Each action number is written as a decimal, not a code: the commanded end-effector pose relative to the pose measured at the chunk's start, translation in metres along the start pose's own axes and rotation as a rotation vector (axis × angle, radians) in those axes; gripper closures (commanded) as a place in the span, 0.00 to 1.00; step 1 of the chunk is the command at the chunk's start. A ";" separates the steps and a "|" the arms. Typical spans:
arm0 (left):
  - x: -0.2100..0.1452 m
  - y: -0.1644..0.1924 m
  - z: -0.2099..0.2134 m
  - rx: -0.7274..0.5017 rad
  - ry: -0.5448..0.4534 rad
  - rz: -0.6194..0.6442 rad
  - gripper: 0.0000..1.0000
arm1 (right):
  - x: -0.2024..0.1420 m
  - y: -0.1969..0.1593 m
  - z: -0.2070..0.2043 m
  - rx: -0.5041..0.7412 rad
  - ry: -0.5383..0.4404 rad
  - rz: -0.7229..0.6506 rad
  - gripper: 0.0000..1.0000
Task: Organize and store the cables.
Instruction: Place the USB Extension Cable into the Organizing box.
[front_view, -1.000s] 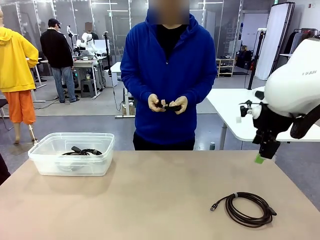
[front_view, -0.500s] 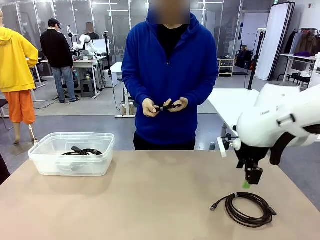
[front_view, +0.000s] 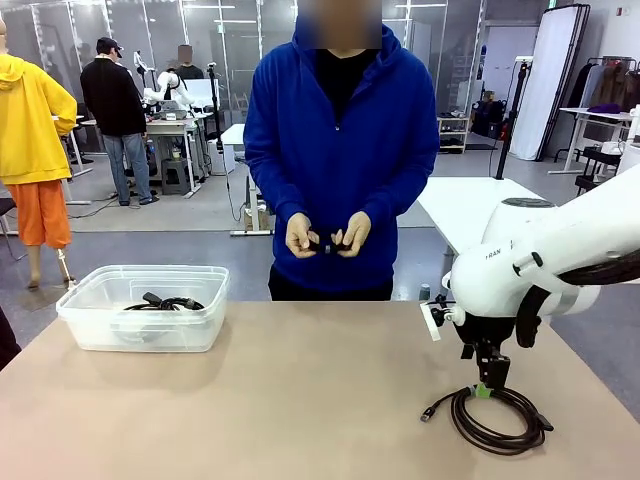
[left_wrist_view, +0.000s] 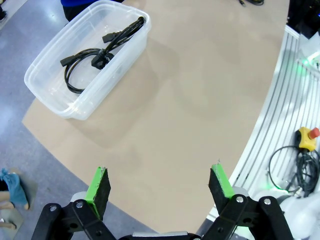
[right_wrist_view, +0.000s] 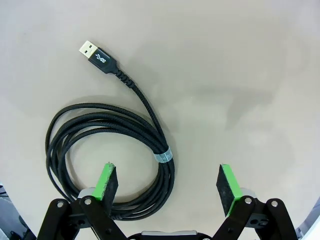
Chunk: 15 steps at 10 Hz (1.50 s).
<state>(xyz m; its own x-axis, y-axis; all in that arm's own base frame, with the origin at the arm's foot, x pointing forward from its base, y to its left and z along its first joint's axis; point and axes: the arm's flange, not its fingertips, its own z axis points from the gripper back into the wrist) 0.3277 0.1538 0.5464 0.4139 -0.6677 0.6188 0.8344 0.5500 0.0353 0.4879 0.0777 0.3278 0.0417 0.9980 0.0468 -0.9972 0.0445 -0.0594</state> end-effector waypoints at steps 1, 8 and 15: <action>0.000 0.001 0.002 -0.008 -0.001 -0.005 0.00 | -0.003 -0.009 -0.009 0.020 0.000 0.024 0.00; 0.000 0.001 0.002 -0.008 -0.001 -0.005 0.00 | -0.003 -0.004 -0.030 0.052 0.002 0.016 0.00; 0.000 0.001 0.002 -0.008 -0.001 -0.005 0.00 | -0.005 -0.004 -0.029 0.033 0.002 0.022 0.96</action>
<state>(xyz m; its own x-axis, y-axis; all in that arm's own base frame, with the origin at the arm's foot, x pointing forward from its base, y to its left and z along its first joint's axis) 0.3277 0.1538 0.5464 0.4142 -0.6676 0.6187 0.8343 0.5502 0.0352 0.4912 0.0762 0.3020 0.0372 0.9986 0.0374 -0.9992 0.0377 -0.0137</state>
